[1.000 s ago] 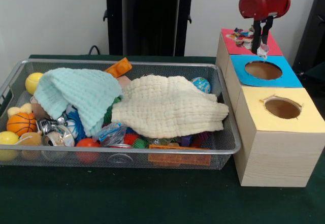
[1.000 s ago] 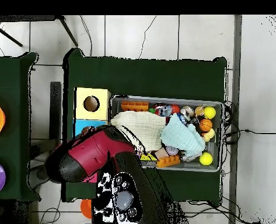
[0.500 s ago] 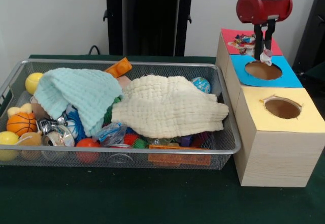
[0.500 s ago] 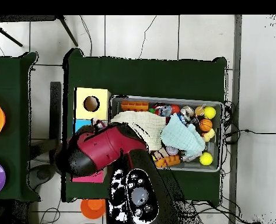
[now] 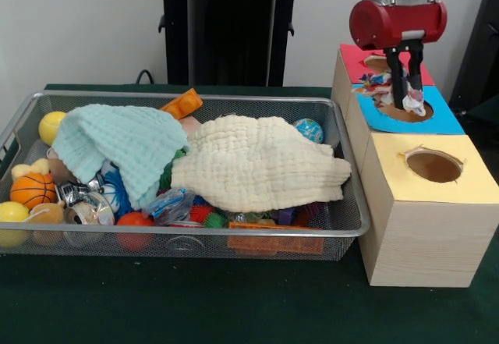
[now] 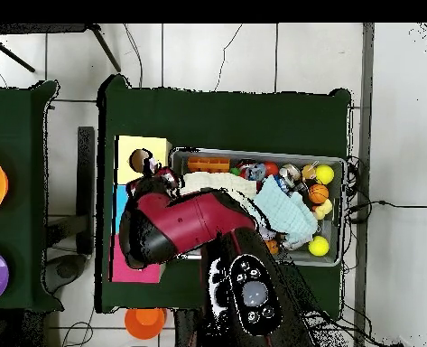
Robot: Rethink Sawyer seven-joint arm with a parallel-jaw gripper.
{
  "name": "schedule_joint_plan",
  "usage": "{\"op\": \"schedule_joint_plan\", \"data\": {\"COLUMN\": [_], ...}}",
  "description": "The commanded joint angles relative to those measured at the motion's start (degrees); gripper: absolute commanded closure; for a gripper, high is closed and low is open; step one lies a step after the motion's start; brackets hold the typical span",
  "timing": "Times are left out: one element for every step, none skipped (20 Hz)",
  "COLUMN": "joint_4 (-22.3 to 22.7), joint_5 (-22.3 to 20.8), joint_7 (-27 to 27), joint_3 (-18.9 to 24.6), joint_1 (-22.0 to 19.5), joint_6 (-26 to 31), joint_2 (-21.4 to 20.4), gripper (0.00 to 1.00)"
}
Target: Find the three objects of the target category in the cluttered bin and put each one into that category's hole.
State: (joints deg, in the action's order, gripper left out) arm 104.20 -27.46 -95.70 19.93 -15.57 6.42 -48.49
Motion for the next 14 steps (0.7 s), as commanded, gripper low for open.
{"op": "schedule_joint_plan", "data": {"joint_4": [3.0, 3.3, 3.7, 4.0, 4.5, 4.9, 5.2, 5.3, 5.2, 5.0, 4.7, 4.6, 4.2, 4.3], "joint_5": [0.4, 0.3, 0.2, 0.1, 0.0, -0.1, -0.4, -0.6, -1.0, -1.1, -1.3, -1.4, -1.6, -1.6], "joint_7": [-9.6, -9.4, -9.1, -8.7, -8.6, -8.6, -8.7, -8.7, -8.9, -8.8, -8.8, -8.7, -8.6, -8.6], "joint_3": [1.2, 1.5, 2.4, 3.1, 4.1, 4.7, 5.3, 5.6, 4.8, 4.5, 3.7, 3.7, 3.2, 3.5], "joint_1": [0.6, 0.3, -0.3, -0.8, -1.6, -2.1, -2.5, -2.7, -2.1, -1.8, -1.2, -1.2, -0.8, -1.0], "joint_6": [-6.3, -6.6, -6.8, -6.9, -7.4, -8.0, -8.9, -9.4, -10.8, -11.1, -11.8, -12.1, -12.6, -12.7], "joint_2": [4.8, 5.1, 5.7, 6.2, 6.7, 7.0, 7.5, 7.9, 8.6, 9.0, 9.4, 9.7, 10.2, 10.1], "gripper": [1.00, 1.00, 1.00, 1.00, 1.00, 1.00, 1.00, 1.00, 1.00, 1.00, 1.00, 1.00, 1.00, 1.00]}}
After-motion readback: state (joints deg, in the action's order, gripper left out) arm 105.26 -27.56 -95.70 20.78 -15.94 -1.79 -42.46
